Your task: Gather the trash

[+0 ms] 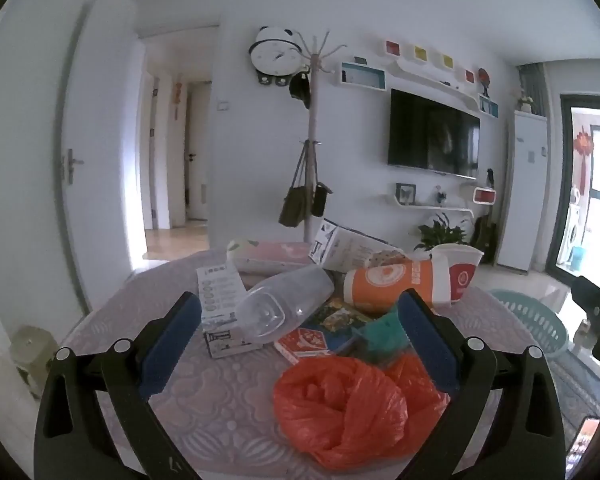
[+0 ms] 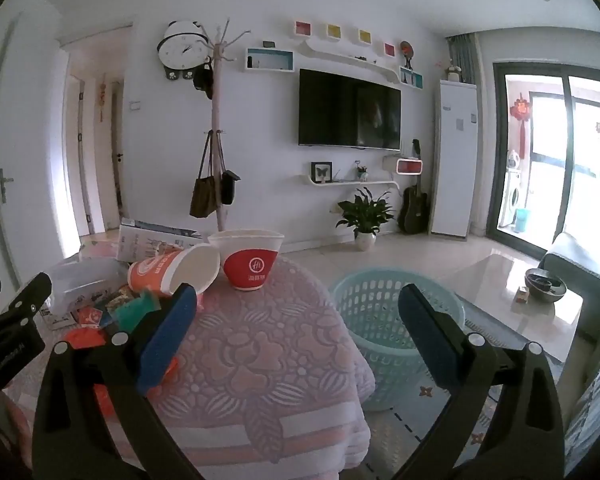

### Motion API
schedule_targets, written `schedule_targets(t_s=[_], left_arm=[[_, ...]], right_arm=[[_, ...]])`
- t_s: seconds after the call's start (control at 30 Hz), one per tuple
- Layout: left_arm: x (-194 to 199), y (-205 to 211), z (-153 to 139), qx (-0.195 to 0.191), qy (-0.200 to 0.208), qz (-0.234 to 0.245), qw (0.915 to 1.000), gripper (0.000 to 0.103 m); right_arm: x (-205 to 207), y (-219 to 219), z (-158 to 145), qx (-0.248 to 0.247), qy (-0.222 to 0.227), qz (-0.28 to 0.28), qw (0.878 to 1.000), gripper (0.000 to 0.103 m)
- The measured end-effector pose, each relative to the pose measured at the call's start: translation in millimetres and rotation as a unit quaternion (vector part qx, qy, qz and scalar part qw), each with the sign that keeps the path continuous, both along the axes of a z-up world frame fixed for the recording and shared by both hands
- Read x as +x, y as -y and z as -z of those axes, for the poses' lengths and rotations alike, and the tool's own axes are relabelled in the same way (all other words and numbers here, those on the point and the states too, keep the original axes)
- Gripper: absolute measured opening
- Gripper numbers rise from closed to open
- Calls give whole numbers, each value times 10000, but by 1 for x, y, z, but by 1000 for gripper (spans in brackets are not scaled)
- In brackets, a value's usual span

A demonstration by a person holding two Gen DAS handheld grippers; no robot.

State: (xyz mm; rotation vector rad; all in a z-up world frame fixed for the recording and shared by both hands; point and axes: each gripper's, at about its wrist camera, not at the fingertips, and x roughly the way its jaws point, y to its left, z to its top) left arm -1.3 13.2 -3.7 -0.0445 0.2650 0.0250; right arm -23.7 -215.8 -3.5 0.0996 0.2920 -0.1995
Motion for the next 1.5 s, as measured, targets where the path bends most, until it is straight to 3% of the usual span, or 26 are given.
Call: schedule_targets(t_s=[1.5], left_arm=[[0, -1, 2, -22, 48, 89, 9999, 96]], right_arm=[[3, -3, 5, 13, -104, 9, 9999, 97]])
